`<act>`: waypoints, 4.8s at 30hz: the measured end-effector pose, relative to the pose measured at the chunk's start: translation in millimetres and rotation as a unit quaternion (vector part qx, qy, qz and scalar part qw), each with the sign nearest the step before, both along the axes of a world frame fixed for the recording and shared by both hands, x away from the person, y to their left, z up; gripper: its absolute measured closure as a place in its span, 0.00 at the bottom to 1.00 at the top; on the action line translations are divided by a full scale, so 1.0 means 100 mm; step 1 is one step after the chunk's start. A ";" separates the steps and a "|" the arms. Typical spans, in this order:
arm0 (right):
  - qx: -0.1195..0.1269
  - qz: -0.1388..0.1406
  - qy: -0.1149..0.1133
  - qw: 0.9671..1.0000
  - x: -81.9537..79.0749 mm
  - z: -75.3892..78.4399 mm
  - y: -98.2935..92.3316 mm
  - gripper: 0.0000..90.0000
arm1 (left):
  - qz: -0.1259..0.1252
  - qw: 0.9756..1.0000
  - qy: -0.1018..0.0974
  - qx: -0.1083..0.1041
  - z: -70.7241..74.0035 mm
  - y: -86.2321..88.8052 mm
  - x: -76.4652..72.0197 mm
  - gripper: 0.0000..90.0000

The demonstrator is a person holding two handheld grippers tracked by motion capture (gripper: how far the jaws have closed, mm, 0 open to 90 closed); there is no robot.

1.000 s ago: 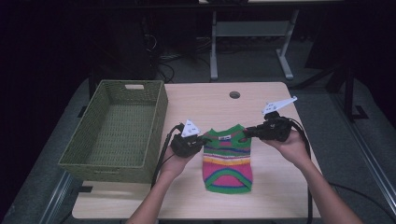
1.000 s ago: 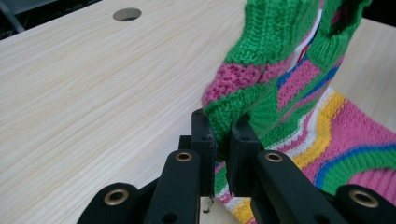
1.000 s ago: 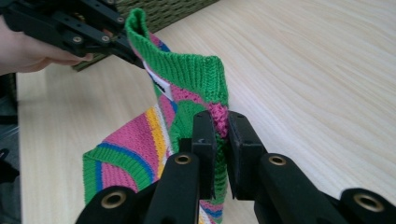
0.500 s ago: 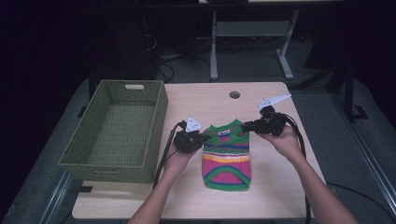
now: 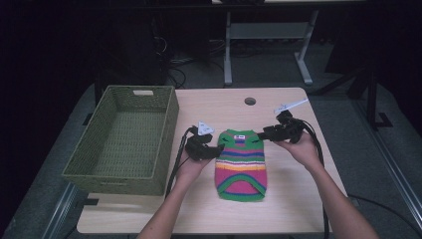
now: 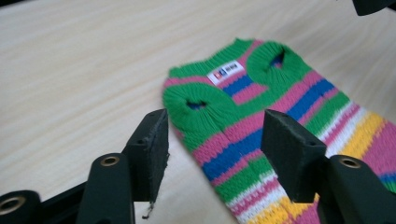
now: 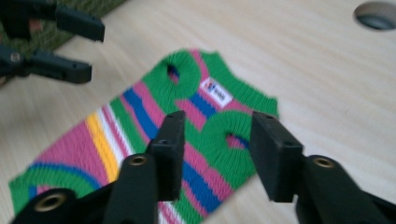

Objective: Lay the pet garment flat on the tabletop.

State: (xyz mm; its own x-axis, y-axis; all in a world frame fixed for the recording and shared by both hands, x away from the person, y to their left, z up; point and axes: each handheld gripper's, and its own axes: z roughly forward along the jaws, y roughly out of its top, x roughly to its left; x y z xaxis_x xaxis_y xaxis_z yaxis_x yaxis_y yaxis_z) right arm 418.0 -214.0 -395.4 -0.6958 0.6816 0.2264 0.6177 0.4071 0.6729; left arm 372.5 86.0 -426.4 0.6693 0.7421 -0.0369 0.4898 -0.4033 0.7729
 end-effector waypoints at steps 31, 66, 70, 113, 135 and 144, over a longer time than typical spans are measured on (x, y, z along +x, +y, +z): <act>-0.013 0.059 0.079 0.995 -0.09 -0.49 0.09 0.74 | -0.080 0.994 0.066 0.039 -0.22 -0.23 -0.06 0.83; 0.088 0.078 0.085 0.989 -0.27 -0.38 -0.34 0.52 | -0.082 0.994 0.071 -0.033 -0.01 0.07 -0.19 0.58; 0.089 0.079 0.083 0.989 -0.29 -0.38 -0.36 0.51 | -0.081 0.994 0.070 -0.038 0.00 0.08 -0.22 0.55; 0.088 0.057 0.064 0.992 -0.71 -0.40 -0.76 0.39 | -0.074 0.993 0.071 -0.061 0.01 0.30 -0.51 0.30; 0.083 0.050 0.048 0.994 -1.02 -0.44 -0.96 0.35 | -0.071 0.994 0.059 -0.061 0.00 0.45 -0.78 0.28; 0.077 0.043 0.046 0.995 -1.13 -0.47 -1.03 0.35 | -0.072 0.995 0.051 -0.055 0.00 0.50 -0.86 0.28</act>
